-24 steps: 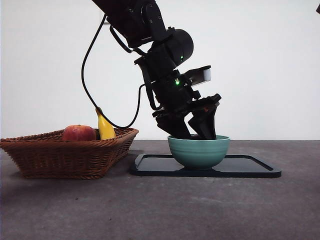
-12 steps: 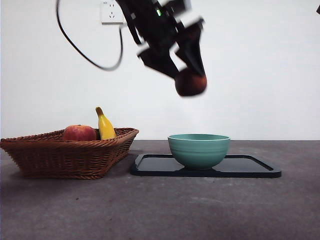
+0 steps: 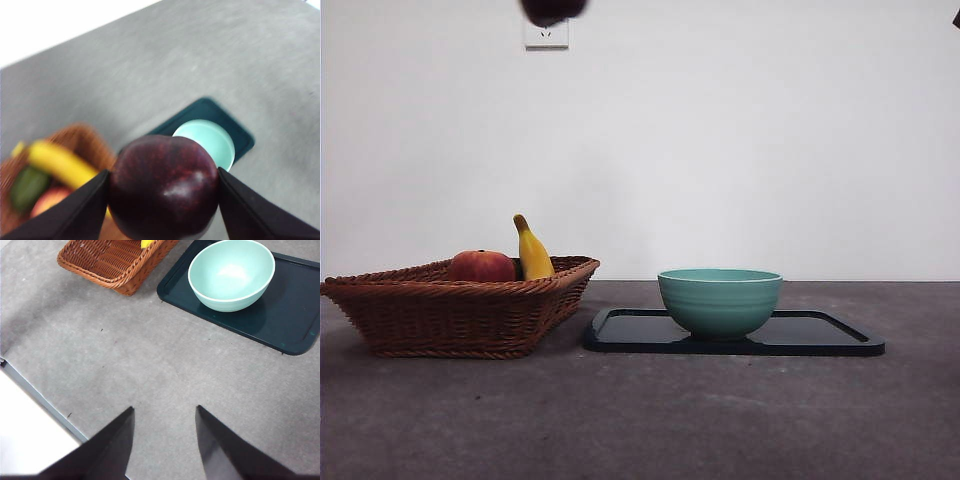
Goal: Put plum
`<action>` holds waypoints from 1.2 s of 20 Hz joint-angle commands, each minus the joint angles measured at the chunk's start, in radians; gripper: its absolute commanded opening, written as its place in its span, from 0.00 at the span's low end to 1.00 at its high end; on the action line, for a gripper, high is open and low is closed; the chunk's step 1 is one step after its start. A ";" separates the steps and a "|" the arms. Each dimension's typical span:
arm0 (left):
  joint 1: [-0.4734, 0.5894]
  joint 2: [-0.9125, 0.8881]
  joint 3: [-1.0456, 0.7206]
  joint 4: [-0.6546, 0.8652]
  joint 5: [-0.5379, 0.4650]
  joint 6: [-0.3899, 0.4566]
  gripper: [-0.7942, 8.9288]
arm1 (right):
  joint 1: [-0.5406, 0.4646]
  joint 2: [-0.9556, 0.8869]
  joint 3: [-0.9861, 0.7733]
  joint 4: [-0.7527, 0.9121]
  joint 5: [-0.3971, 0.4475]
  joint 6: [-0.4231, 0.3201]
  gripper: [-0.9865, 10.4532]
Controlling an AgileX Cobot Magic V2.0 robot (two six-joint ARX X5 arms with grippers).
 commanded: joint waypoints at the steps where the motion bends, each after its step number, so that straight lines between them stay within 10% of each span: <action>1: 0.037 -0.023 0.014 -0.053 0.002 0.006 0.37 | 0.007 0.004 0.005 0.006 0.000 -0.014 0.26; 16: 0.163 -0.141 -0.736 0.516 -0.009 0.001 0.36 | 0.007 0.004 0.005 0.014 0.000 -0.023 0.26; 24: 0.163 0.032 -0.836 0.703 -0.066 0.009 0.36 | 0.007 0.004 0.005 0.014 0.000 -0.021 0.26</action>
